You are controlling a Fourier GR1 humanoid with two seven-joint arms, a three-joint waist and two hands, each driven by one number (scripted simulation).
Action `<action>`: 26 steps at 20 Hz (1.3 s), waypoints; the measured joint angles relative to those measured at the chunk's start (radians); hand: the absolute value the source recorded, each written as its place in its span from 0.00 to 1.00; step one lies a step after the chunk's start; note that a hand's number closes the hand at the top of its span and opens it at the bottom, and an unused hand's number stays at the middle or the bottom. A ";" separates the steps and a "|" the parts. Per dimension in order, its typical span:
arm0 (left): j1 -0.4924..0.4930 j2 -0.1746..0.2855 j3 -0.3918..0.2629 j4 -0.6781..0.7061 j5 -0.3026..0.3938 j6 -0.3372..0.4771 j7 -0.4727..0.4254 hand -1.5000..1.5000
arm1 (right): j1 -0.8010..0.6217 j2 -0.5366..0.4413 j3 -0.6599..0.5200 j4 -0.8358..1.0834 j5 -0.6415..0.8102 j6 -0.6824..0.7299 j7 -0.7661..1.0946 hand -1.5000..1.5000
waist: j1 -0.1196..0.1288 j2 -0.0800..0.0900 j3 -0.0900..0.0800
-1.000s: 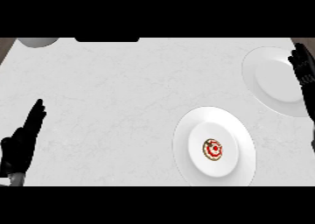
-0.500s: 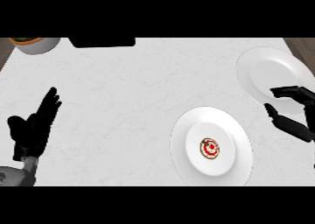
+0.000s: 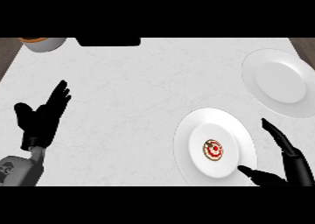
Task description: Pick the cupcake from the plate and place it in the plate
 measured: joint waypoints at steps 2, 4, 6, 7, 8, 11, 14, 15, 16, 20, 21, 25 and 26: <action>0.008 -0.009 0.003 0.006 -0.009 -0.006 -0.008 0.50 | 0.044 -0.013 0.032 -0.054 0.050 -0.015 0.036 0.00 | 0.003 0.000 0.000; 0.002 -0.025 0.005 0.018 -0.022 -0.005 -0.009 0.50 | 0.071 -0.036 0.052 -0.103 0.092 -0.018 0.093 0.00 | 0.004 0.000 0.000; 0.009 -0.028 0.014 0.000 -0.028 -0.012 0.003 0.50 | 0.087 -0.048 0.066 -0.158 0.128 -0.021 0.156 0.00 | 0.007 -0.001 0.000; 0.008 -0.029 0.022 0.002 -0.031 -0.020 0.005 0.50 | 0.088 -0.048 0.077 -0.179 0.153 -0.025 0.185 0.00 | 0.008 -0.001 -0.001; 0.010 -0.030 0.026 -0.003 -0.035 -0.023 0.014 0.50 | 0.090 -0.058 0.081 -0.208 0.167 -0.019 0.226 0.00 | 0.009 -0.001 0.000; 0.003 -0.039 0.033 -0.022 -0.047 -0.023 0.041 0.50 | 0.095 -0.085 0.101 -0.278 0.207 0.013 0.336 0.00 | 0.011 -0.001 -0.001; 0.013 -0.039 0.047 -0.026 -0.053 -0.042 0.037 0.50 | 0.072 -0.103 0.126 -0.315 0.249 0.053 0.456 0.00 | 0.014 0.000 -0.001; 0.006 -0.045 0.049 -0.024 -0.061 -0.041 0.042 0.50 | 0.064 -0.104 0.136 -0.321 0.263 0.066 0.485 0.00 | 0.014 0.000 -0.001; 0.010 -0.050 0.052 -0.025 -0.066 -0.042 0.036 0.50 | 0.055 -0.109 0.146 -0.333 0.279 0.082 0.522 0.00 | 0.015 0.000 -0.001; -0.006 -0.055 0.074 -0.004 -0.071 -0.067 0.044 0.50 | 0.033 -0.117 0.188 -0.347 0.377 0.106 0.629 0.00 | 0.014 0.000 -0.001; -0.006 -0.061 0.074 -0.005 -0.077 -0.065 0.046 0.50 | 0.014 -0.111 0.200 -0.343 0.403 0.113 0.668 0.00 | 0.015 0.000 -0.001; -0.007 -0.079 0.087 -0.007 -0.097 -0.071 0.053 0.50 | -0.011 -0.098 0.237 -0.348 0.481 0.156 0.768 0.00 | 0.015 0.000 0.000; -0.020 -0.081 0.093 0.004 -0.100 -0.077 0.056 0.50 | -0.034 -0.091 0.246 -0.343 0.495 0.175 0.800 0.00 | 0.015 0.000 0.000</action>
